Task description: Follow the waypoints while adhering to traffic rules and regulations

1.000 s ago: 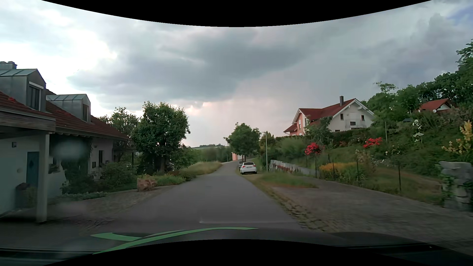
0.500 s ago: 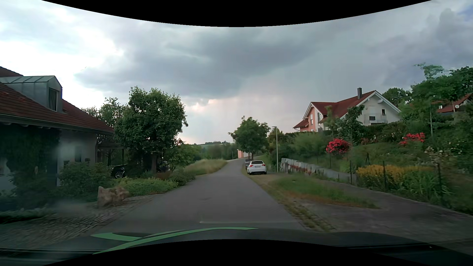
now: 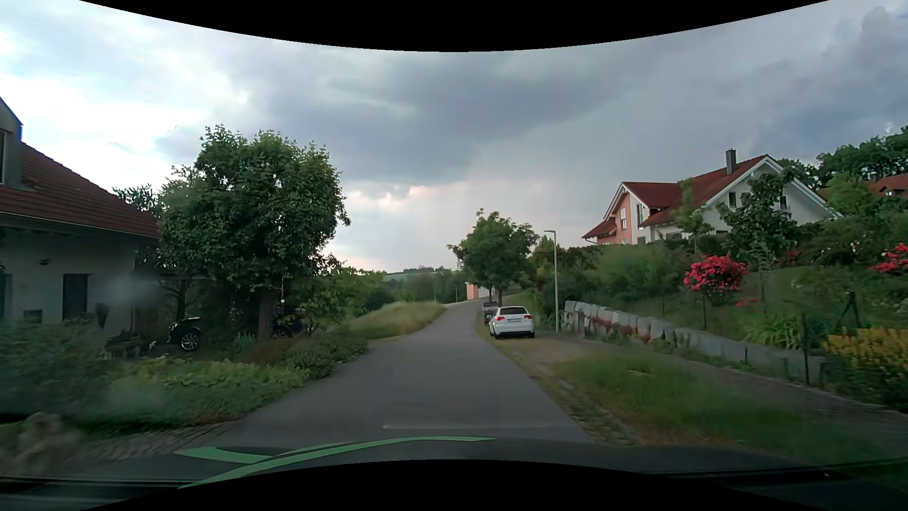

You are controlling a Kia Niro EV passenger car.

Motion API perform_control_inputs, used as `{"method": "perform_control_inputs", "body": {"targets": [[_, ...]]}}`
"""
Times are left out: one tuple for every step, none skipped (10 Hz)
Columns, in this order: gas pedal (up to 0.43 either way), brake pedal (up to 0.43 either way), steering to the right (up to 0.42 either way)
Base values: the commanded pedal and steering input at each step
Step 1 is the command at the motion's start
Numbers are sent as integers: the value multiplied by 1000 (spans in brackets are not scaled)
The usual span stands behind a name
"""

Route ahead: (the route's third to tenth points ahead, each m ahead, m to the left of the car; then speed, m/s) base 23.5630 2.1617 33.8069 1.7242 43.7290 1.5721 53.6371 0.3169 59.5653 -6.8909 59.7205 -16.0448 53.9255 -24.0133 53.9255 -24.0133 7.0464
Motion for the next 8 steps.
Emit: {"method": "perform_control_inputs", "body": {"targets": [[39, 0, -29], [20, 0, -28], [0, 0, -26], [0, 0, -23], [0, 0, -17], [0, 0, -14], [0, 0, -11], [0, 0, -8]]}}
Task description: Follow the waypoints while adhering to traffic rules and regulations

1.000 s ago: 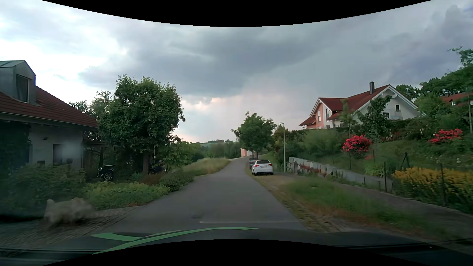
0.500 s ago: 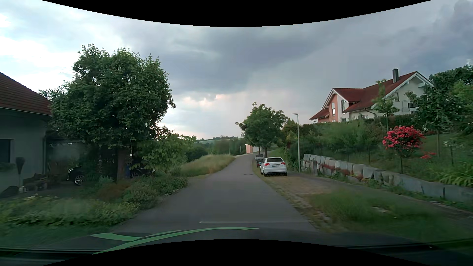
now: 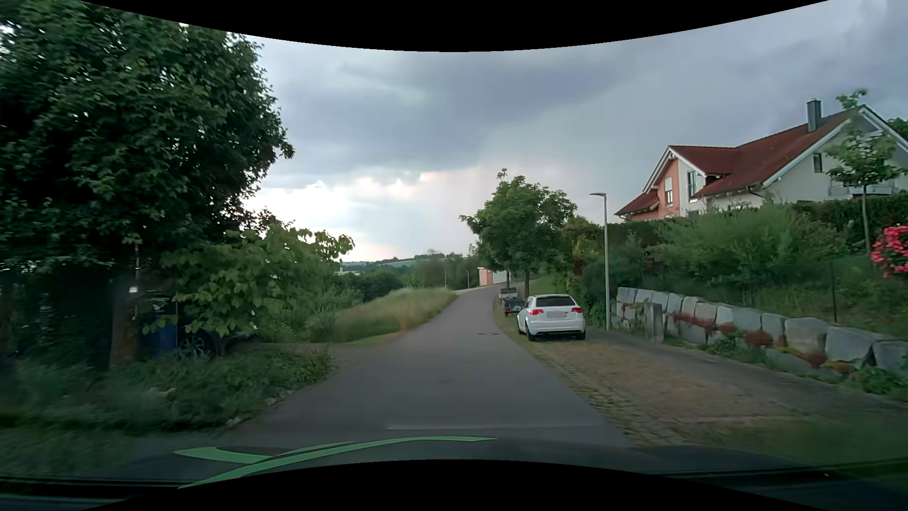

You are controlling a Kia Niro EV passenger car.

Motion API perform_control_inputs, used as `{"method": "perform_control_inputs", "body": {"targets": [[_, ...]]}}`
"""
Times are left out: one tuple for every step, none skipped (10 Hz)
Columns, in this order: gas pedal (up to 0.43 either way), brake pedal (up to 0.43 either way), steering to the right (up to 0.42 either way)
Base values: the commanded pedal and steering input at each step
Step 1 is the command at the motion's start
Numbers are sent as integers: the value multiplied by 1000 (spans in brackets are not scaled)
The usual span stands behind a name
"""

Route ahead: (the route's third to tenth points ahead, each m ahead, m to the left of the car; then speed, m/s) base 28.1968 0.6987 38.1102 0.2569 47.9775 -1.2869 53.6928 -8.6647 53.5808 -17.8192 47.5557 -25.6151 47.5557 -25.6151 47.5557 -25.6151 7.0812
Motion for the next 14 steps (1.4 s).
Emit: {"method": "perform_control_inputs", "body": {"targets": [[0, 0, -4], [0, 0, -4], [0, 0, -5], [0, 0, -3], [0, 0, 2], [0, 0, 2], [0, 0, 2], [0, 0, 5], [0, 0, 7], [0, 0, 8], [0, 0, 8], [0, 0, 10], [0, 0, 15], [0, 0, 18]]}}
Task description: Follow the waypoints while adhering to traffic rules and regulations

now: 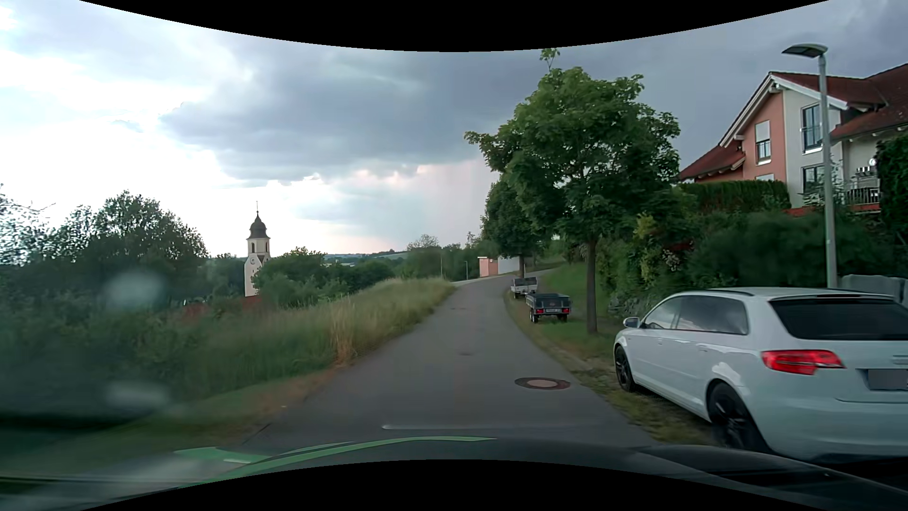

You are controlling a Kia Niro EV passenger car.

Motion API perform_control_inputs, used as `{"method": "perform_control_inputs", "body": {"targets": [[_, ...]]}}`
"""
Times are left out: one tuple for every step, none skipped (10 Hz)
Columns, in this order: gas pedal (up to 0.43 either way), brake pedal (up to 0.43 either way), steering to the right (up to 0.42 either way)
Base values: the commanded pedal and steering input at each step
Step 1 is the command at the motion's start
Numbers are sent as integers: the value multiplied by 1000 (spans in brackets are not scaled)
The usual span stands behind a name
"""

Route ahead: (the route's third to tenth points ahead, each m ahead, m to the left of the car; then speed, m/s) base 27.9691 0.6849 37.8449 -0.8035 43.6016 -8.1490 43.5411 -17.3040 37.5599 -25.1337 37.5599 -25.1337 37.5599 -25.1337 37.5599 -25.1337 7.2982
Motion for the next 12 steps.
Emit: {"method": "perform_control_inputs", "body": {"targets": [[0, 0, 17], [0, 0, 18], [0, 0, 18], [0, 0, 18], [0, 0, 18], [0, 0, 18], [0, 0, 17], [0, 0, 17], [0, 0, 16], [0, 0, 15], [0, 0, 13], [0, 0, 9]]}}
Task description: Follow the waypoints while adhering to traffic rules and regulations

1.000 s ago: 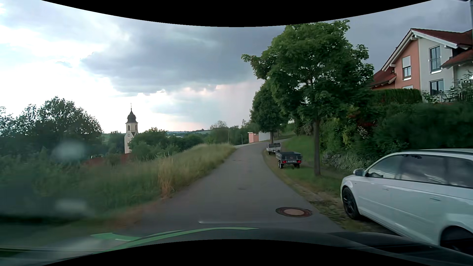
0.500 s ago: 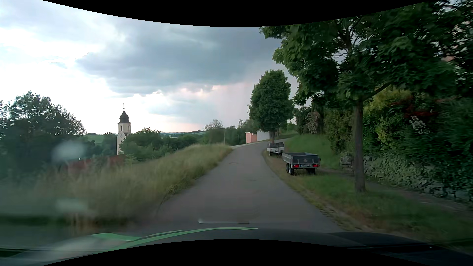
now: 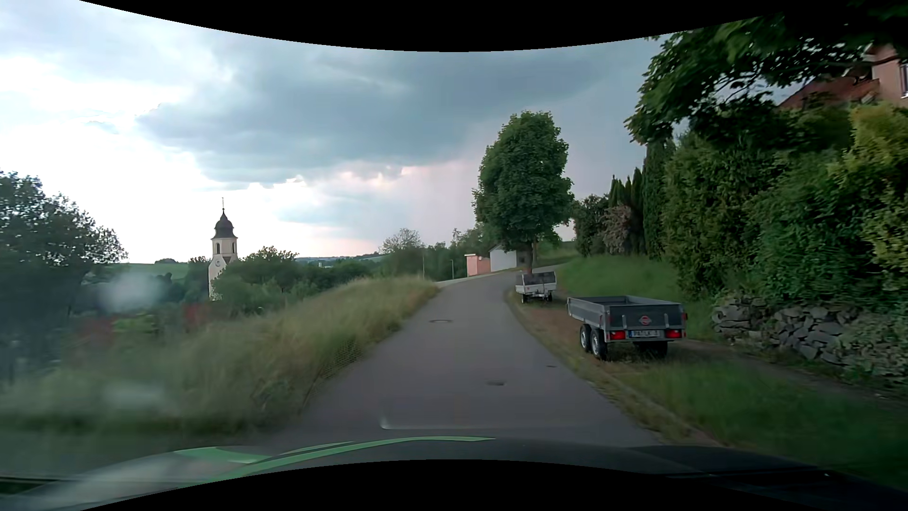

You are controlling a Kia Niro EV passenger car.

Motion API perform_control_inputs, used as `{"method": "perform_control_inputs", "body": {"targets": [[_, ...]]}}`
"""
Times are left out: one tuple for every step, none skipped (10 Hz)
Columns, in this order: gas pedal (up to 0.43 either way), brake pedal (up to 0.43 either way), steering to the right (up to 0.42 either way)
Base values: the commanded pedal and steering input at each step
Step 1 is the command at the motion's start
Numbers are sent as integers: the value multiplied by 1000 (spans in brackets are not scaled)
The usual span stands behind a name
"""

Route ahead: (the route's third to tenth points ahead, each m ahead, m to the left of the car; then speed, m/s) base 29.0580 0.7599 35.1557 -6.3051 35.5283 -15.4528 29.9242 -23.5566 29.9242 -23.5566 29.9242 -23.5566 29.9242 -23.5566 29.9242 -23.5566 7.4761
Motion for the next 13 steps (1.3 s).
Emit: {"method": "perform_control_inputs", "body": {"targets": [[0, 0, 6], [0, 0, 7], [0, 0, 7], [0, 0, 7], [0, 0, 7], [0, 0, 7], [0, 0, 7], [0, 0, 8], [0, 0, 9], [0, 0, 12], [0, 0, 14], [0, 0, 14], [0, 0, 14]]}}
